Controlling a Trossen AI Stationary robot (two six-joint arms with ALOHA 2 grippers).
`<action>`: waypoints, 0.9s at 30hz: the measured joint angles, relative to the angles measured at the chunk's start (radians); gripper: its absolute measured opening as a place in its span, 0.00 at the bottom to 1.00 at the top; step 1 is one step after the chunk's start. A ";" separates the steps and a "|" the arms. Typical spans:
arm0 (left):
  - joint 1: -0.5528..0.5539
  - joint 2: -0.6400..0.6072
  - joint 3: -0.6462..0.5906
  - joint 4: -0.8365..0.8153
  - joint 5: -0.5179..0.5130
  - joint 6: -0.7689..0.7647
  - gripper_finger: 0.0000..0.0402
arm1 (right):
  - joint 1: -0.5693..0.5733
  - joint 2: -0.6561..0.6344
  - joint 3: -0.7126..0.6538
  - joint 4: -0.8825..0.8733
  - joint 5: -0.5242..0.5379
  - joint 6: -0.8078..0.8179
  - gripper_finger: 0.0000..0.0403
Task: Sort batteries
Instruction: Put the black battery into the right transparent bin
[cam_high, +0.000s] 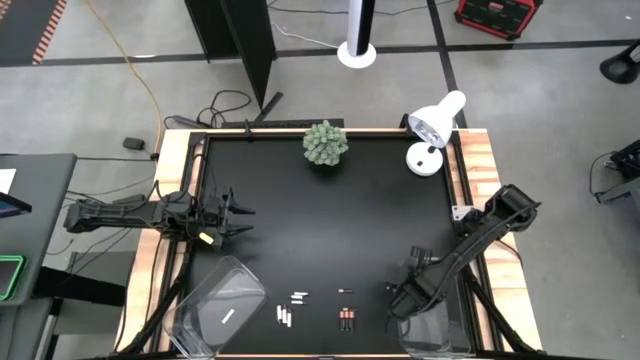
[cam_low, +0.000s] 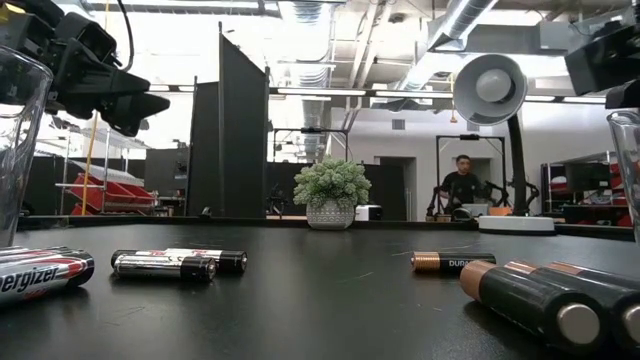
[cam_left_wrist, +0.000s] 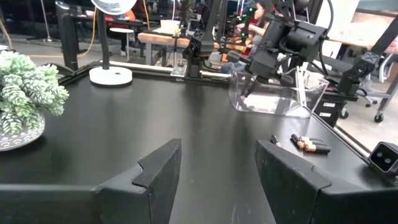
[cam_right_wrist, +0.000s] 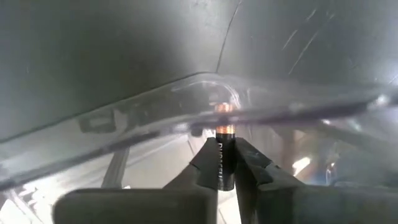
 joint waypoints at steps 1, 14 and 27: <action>0.000 0.000 0.000 0.000 0.000 0.000 0.50 | 0.000 0.000 0.000 0.000 0.000 0.000 0.14; 0.000 0.000 0.000 -0.008 0.000 0.003 0.50 | 0.002 0.001 0.013 -0.076 0.001 0.002 0.43; 0.000 0.000 0.000 -0.008 -0.001 0.003 0.50 | 0.001 0.002 0.207 -0.319 0.037 -0.016 0.43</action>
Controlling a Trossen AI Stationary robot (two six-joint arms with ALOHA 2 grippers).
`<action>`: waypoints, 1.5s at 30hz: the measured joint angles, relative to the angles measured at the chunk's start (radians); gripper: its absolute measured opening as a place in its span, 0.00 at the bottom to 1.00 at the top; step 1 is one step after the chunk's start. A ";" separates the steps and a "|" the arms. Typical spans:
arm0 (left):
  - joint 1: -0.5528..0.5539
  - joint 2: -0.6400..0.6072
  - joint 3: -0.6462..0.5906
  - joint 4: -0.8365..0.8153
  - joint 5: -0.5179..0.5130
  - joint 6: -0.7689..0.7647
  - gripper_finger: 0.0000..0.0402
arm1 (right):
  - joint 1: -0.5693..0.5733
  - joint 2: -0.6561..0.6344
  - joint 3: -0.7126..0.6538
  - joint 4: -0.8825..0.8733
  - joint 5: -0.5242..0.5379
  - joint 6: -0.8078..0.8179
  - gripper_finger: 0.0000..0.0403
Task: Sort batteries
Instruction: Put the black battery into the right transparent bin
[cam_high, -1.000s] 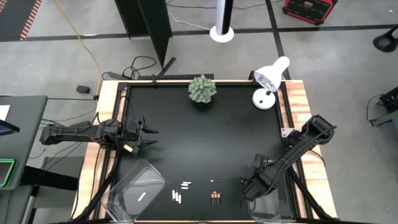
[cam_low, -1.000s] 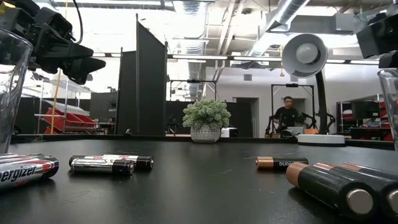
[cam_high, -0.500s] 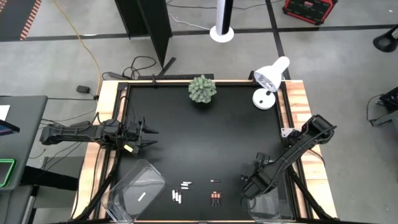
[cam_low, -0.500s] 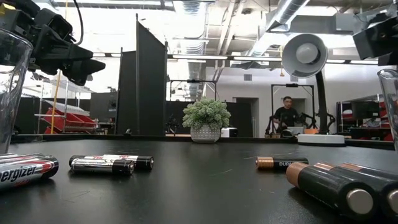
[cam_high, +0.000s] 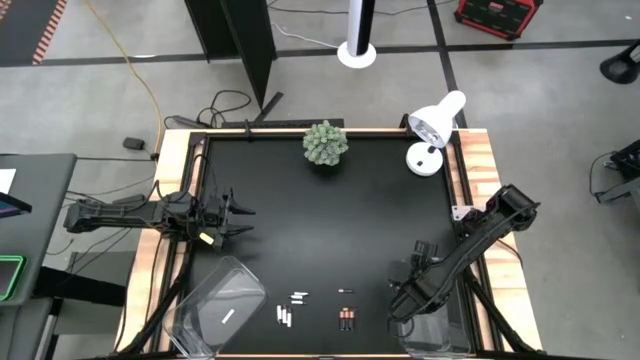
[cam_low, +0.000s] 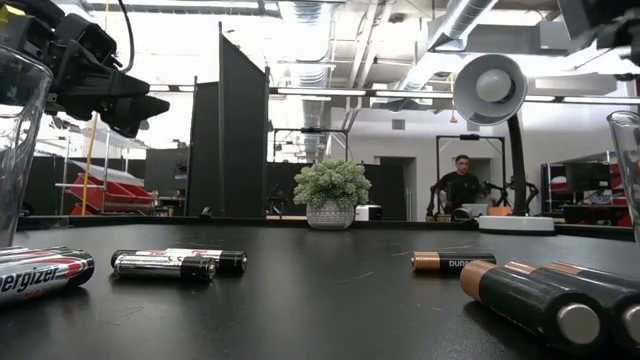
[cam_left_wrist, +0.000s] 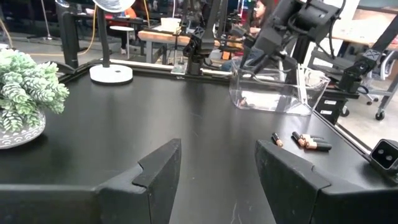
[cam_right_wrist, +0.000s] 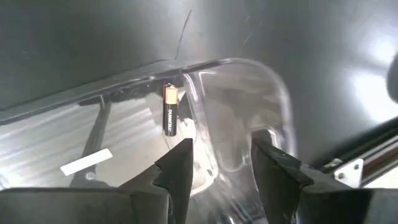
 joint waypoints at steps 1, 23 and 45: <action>0.000 0.000 0.000 0.000 0.000 0.000 0.50 | -0.002 0.000 0.019 -0.015 0.005 0.000 0.43; 0.000 0.000 0.000 -0.026 0.000 -0.011 0.50 | -0.239 0.142 0.206 0.606 0.069 -0.483 0.41; 0.000 0.000 0.000 -0.042 0.000 0.016 0.50 | -0.217 0.369 0.203 0.624 -0.043 -0.433 0.39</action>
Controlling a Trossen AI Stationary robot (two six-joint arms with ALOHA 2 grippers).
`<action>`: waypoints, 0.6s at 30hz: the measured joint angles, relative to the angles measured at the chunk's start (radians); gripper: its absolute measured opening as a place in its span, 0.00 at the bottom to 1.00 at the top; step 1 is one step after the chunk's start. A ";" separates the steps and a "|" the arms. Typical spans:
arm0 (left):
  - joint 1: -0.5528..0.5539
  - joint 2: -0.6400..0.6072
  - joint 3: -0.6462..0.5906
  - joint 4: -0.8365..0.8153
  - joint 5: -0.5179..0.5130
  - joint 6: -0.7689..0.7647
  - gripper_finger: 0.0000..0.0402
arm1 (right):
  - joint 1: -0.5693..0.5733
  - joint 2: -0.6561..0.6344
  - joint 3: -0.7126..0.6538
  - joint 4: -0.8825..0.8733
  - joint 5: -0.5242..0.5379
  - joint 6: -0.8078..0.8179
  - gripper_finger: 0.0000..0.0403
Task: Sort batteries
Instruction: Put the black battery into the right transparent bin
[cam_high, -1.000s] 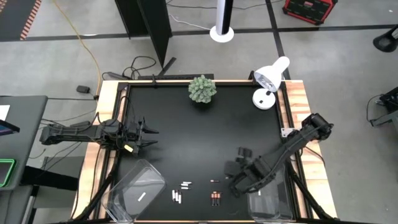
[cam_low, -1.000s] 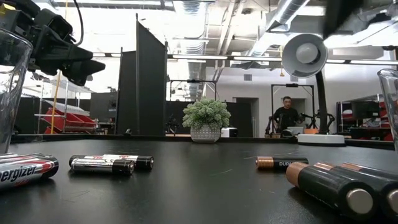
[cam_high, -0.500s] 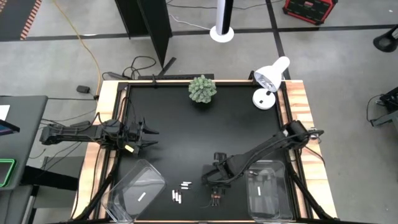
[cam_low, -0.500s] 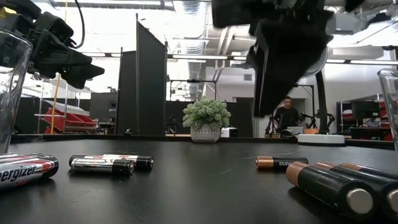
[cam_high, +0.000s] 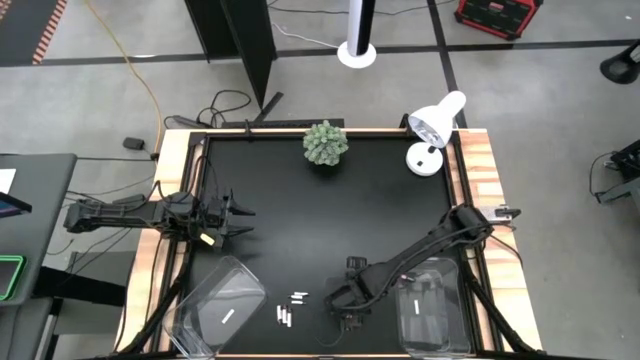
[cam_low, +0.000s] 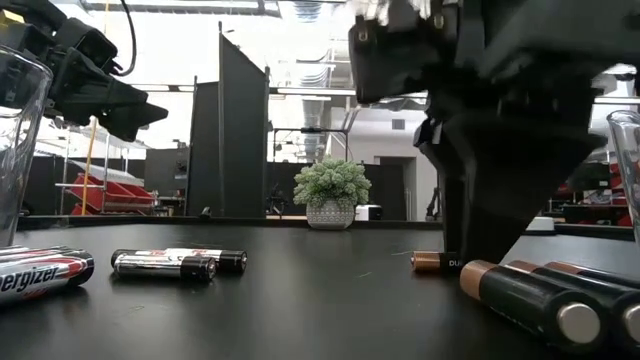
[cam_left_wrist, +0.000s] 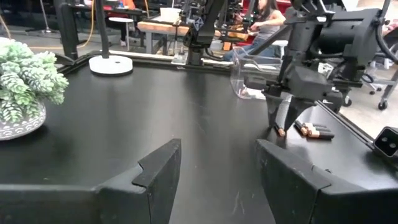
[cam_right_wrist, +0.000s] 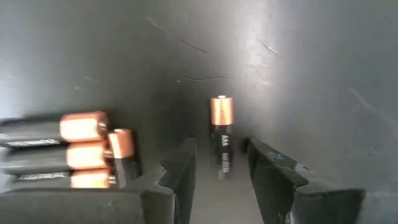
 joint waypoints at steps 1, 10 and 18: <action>0.000 0.000 0.000 0.000 0.000 0.000 0.50 | 0.000 0.004 0.000 0.001 0.000 -0.001 0.37; 0.000 0.000 0.000 0.000 0.000 0.000 0.50 | -0.007 0.034 0.003 0.003 -0.007 -0.008 0.22; 0.000 0.000 0.000 0.000 0.000 0.000 0.50 | -0.010 0.036 0.002 0.004 -0.009 -0.011 0.07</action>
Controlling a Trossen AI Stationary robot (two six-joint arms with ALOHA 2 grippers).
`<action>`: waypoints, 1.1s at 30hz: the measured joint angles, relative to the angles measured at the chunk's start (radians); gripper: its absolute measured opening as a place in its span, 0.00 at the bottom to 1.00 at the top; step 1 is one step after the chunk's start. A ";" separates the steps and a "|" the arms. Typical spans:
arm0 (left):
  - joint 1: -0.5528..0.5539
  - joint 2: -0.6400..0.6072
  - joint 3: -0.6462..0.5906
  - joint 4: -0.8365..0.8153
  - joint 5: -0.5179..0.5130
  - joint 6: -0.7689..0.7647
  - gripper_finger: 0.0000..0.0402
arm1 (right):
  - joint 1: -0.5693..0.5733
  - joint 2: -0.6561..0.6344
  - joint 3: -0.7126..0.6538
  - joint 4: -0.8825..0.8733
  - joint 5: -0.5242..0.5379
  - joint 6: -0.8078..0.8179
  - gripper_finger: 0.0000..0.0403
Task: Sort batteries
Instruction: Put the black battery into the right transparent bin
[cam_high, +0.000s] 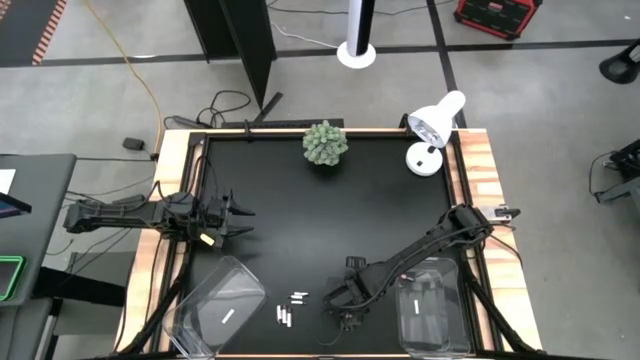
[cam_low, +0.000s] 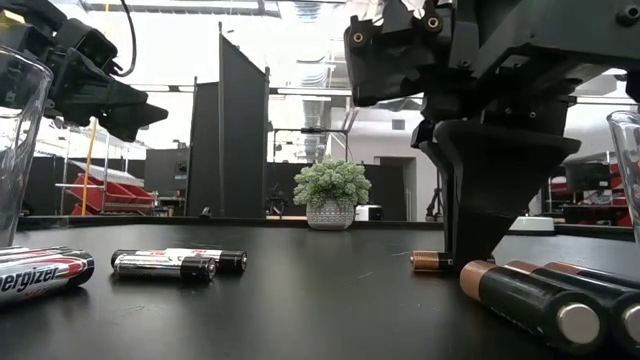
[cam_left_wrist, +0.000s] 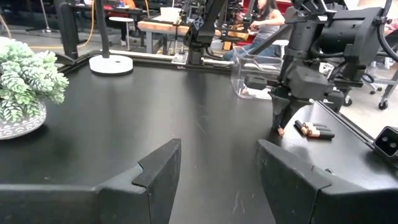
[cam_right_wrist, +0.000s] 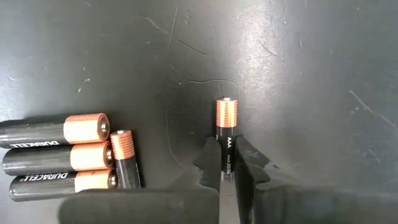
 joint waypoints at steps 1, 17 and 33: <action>0.000 0.000 0.000 0.000 0.000 0.000 0.50 | 0.000 0.000 0.000 0.001 -0.001 0.000 0.05; 0.000 0.000 0.000 0.000 0.000 0.000 0.50 | -0.002 0.005 0.068 -0.047 -0.008 -0.017 0.02; 0.000 0.000 0.000 0.000 0.000 -0.008 0.50 | -0.003 0.007 0.227 -0.177 -0.006 -0.059 0.02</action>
